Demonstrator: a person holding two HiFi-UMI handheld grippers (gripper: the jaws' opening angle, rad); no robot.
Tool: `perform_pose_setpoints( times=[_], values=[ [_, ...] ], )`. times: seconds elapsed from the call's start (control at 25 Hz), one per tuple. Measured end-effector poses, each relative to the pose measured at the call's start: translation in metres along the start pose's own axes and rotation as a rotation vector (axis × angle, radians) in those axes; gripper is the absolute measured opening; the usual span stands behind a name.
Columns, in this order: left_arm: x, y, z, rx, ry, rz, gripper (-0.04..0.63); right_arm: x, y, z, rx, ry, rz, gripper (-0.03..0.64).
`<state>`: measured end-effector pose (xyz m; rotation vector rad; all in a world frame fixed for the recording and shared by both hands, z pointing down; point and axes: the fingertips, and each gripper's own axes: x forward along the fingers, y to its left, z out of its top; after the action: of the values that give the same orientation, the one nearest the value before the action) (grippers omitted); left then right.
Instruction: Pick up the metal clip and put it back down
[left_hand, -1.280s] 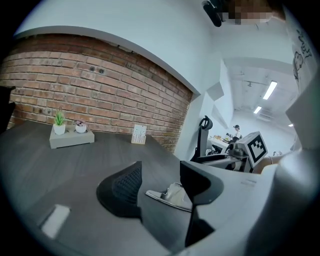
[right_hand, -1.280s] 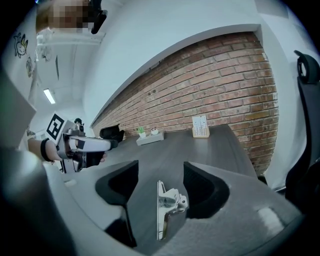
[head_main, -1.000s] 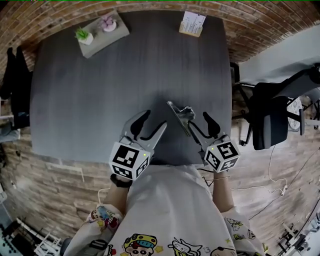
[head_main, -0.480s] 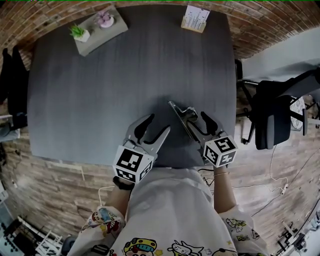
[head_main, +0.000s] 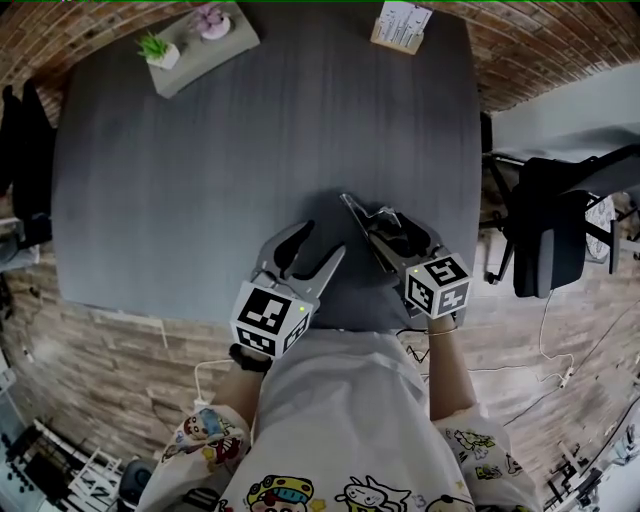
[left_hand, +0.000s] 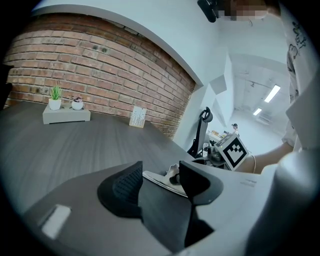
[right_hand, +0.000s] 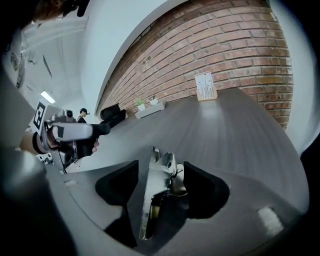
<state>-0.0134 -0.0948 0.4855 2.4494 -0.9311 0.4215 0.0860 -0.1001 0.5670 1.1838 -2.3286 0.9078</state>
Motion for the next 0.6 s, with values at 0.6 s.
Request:
perform_pose_setpoints(
  times=[0.6],
  values=[
    [-0.004,0.003,-0.011,-0.030,0.007,0.023,0.232,0.014,0.003,-0.006,0.034,0.127,0.114,0.167]
  ],
)
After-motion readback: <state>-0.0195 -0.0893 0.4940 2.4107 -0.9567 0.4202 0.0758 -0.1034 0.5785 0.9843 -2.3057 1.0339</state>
